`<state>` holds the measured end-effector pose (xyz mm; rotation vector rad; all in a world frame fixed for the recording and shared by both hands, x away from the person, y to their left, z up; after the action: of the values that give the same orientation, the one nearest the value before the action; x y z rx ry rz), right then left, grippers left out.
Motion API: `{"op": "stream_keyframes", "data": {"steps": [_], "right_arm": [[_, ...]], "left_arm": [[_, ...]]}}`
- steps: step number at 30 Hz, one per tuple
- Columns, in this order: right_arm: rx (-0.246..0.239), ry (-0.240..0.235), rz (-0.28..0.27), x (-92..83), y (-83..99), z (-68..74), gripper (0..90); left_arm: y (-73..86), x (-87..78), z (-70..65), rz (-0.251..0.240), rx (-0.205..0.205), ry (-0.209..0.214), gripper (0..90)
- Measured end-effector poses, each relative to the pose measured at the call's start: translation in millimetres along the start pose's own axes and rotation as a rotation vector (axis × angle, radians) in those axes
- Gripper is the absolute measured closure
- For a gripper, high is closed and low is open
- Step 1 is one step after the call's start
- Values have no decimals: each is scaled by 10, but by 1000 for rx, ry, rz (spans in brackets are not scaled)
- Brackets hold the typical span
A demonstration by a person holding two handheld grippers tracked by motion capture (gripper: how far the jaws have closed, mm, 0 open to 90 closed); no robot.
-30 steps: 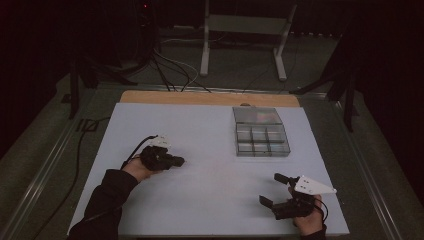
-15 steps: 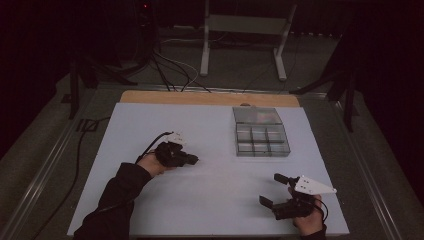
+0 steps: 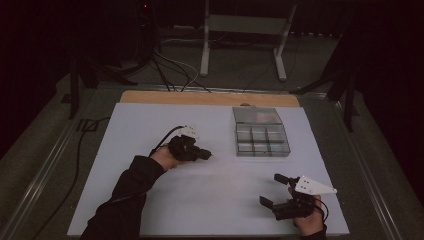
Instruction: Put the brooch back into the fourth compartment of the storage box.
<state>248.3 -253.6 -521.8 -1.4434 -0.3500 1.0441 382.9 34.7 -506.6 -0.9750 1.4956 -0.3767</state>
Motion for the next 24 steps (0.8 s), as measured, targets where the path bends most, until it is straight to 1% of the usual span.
{"op": "stream_keyframes", "data": {"steps": [3,5,9,13,14,15,17,18,20,22,23,24], "right_arm": [[1,-1,-1,-3,-1,-1,0],[1,3,-1,-5,-1,-4,0],[13,6,2,-6,4,-17,0],[18,-1,0,-9,3,-12,0],[20,-2,0,-10,3,-12,0],[22,-2,1,-11,3,-13,0],[29,-4,-3,-14,1,-15,0],[32,-7,-2,-17,2,-15,0],[29,-3,-4,-21,0,-16,0],[30,-5,-6,-24,-1,-14,0],[30,-5,-6,-25,-2,-13,0],[32,-8,-7,-24,-2,-12,0]], "left_arm": [[-64,50,-5,0,9,9,883],[-105,85,-10,-12,5,22,883],[-176,191,-12,-5,6,38,883],[-270,278,-19,-6,10,61,883],[-293,302,-26,-5,10,64,883],[-316,323,-30,-2,17,56,883],[-366,358,-41,-6,18,69,883],[-389,377,-42,-4,24,64,883],[-431,420,-48,-2,21,73,883],[-468,458,-44,1,25,73,883],[-486,471,-42,-3,23,80,882],[-505,484,-36,-8,19,79,883]]}}
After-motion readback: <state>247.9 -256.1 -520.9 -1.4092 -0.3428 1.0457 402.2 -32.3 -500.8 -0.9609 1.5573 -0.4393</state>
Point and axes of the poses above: each handheld gripper's, and its own axes: x roughly forward along the jaws, y roughly out of its underside, z roughly to its left, the point moved 5 cm from there along x, roughly forward along the jaws, and after that the axes turned 2 degrees about z, right-handed, at the moved point
